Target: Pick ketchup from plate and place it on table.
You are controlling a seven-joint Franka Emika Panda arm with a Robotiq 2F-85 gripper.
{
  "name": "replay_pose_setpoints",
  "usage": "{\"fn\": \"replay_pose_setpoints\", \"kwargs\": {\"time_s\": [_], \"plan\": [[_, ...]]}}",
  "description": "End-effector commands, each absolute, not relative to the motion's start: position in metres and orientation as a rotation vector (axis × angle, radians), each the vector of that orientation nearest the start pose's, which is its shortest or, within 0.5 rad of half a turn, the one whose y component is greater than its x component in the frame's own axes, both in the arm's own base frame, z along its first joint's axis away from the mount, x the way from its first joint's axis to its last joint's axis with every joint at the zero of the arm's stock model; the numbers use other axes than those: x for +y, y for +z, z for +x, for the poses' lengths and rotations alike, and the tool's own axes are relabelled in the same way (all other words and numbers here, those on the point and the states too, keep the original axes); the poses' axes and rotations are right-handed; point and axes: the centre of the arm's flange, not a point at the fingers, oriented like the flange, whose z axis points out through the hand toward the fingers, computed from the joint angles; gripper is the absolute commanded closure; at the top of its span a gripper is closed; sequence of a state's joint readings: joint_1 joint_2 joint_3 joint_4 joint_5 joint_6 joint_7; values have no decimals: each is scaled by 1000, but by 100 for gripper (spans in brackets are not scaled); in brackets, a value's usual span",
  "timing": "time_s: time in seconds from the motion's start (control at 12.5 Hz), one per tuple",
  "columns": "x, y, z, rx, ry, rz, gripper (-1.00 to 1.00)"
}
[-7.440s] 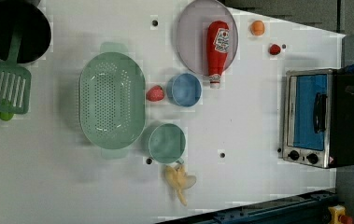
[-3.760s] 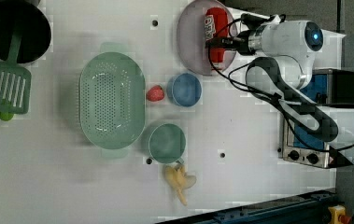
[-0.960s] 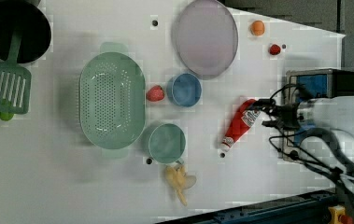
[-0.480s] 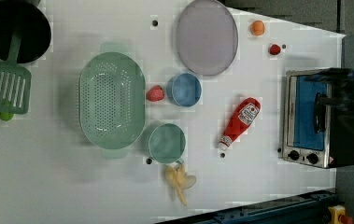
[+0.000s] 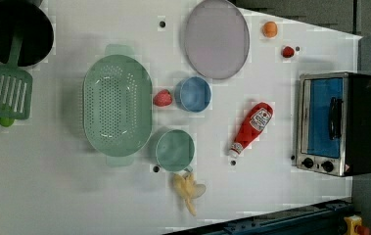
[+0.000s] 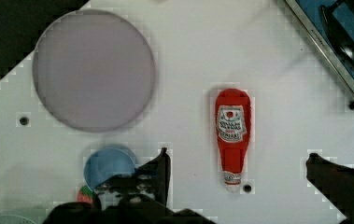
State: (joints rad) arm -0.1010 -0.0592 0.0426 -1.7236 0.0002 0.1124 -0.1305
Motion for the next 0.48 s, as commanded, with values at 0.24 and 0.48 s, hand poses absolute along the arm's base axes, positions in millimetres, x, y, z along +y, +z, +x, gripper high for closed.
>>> {"fn": "replay_pose_setpoints", "kwargs": {"time_s": [0.24, 0.48], "plan": [[-32, 586, 538, 1185, 66, -2934, -100], [-32, 584, 538, 1185, 71, -2935, -100]]}}
